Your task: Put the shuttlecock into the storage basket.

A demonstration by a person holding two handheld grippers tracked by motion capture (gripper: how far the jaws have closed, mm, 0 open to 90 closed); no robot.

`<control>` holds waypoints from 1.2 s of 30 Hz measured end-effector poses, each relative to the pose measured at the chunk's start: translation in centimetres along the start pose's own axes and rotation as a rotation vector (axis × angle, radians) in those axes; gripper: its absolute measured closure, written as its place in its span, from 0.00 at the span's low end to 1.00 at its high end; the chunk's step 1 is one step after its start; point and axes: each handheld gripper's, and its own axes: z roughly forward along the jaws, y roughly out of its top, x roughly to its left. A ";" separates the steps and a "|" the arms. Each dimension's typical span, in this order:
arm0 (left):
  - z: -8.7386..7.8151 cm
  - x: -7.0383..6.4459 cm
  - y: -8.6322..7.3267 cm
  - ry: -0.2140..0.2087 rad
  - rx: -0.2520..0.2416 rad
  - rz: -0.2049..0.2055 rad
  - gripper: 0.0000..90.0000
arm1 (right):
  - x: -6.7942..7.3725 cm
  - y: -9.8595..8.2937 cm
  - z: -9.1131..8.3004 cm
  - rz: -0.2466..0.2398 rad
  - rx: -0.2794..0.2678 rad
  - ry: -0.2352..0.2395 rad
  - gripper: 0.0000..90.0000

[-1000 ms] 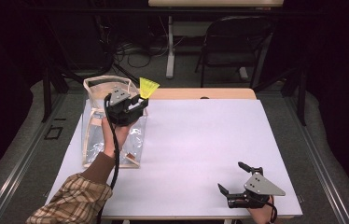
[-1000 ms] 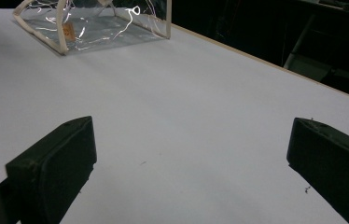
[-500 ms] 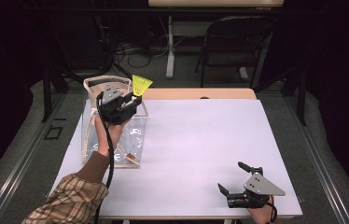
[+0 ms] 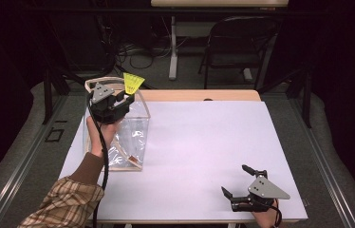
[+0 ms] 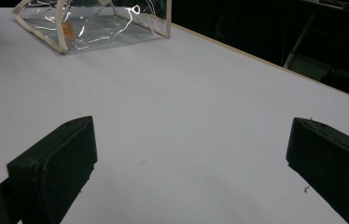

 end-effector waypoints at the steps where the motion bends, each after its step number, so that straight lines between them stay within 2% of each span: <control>1: -0.1 0.2 0.0 0.001 0.001 0.000 0.72 | 0.0 0.0 0.0 0.000 0.000 0.000 0.01; 17: -1.3 2.3 0.6 0.048 -0.008 -0.019 0.72 | 0.0 0.0 0.0 -0.003 0.002 -0.001 0.01; 36: -1.8 4.3 0.9 0.066 0.045 -0.019 0.72 | 0.0 0.0 0.1 0.000 0.002 0.000 0.01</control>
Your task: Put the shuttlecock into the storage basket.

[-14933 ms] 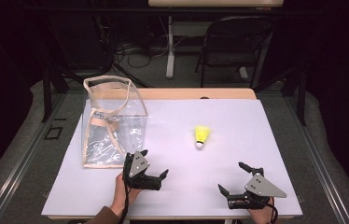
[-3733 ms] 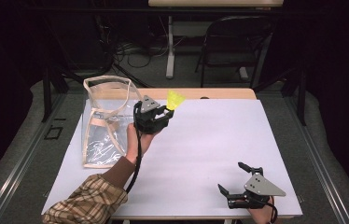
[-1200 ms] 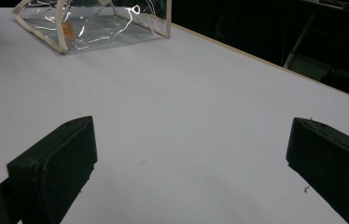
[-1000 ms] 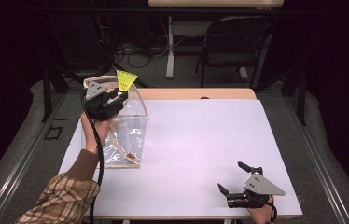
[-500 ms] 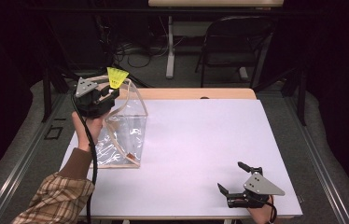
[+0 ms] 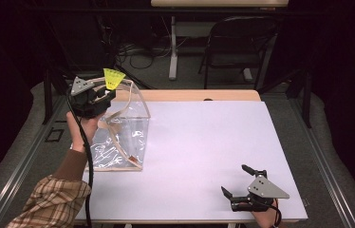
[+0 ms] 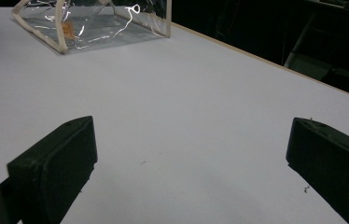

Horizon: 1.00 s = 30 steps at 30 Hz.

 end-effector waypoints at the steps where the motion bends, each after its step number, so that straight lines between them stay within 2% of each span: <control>1: 0.0 0.1 0.0 0.002 0.005 0.003 0.72 | 0.0 0.0 0.0 0.000 0.001 0.000 0.01; 30: 0.1 1.5 -0.2 -0.005 0.091 0.005 0.72 | 0.0 0.0 0.0 -0.001 -0.001 0.001 0.01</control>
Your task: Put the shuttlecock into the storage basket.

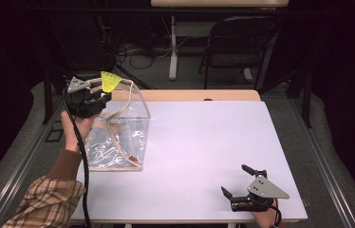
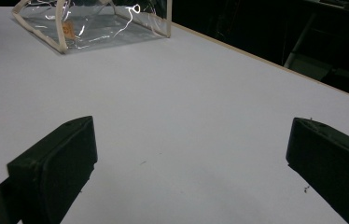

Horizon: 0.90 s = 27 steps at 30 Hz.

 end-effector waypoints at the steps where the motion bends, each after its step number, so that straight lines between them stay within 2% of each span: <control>1: 0.0 0.0 0.0 0.000 0.000 0.000 0.72 | 0.0 0.0 0.0 0.000 0.000 0.000 0.01; 9: 0.3 0.2 -0.1 -0.002 0.025 0.005 0.72 | 0.0 0.0 0.0 -0.001 0.000 0.001 0.01; 27: 1.9 0.9 -0.4 -0.016 0.130 0.019 0.72 | 0.0 0.0 0.0 0.000 0.001 0.000 0.01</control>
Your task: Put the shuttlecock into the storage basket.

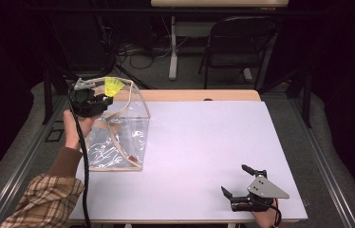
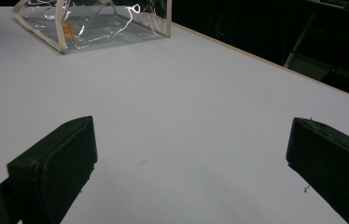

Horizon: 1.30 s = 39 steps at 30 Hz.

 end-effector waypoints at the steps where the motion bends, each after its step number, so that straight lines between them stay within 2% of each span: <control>1: 0.1 0.0 0.0 -0.002 0.005 0.001 0.72 | 0.0 0.0 0.0 0.001 -0.001 0.000 0.01; 14: 1.3 0.2 0.0 -0.025 0.088 0.027 0.72 | 0.0 0.0 0.0 0.000 0.001 -0.001 0.01; 19: 1.9 0.2 0.0 -0.011 0.112 0.043 0.72 | 0.0 0.0 0.0 0.000 0.002 0.000 0.01; 21: 2.0 0.3 0.0 -0.020 0.127 0.045 0.72 | 0.0 0.0 0.0 0.001 0.002 0.000 0.01; 26: 2.5 0.4 -0.1 -0.021 0.136 0.046 0.72 | 0.0 0.0 0.0 0.000 0.004 0.001 0.01; 31: 2.8 0.0 0.1 -0.028 0.164 0.081 0.72 | 0.0 0.0 0.1 -0.001 0.007 0.003 0.01; 39: 3.3 0.0 0.1 -0.032 0.184 0.087 0.72 | 0.0 0.0 0.1 0.000 0.007 0.004 0.01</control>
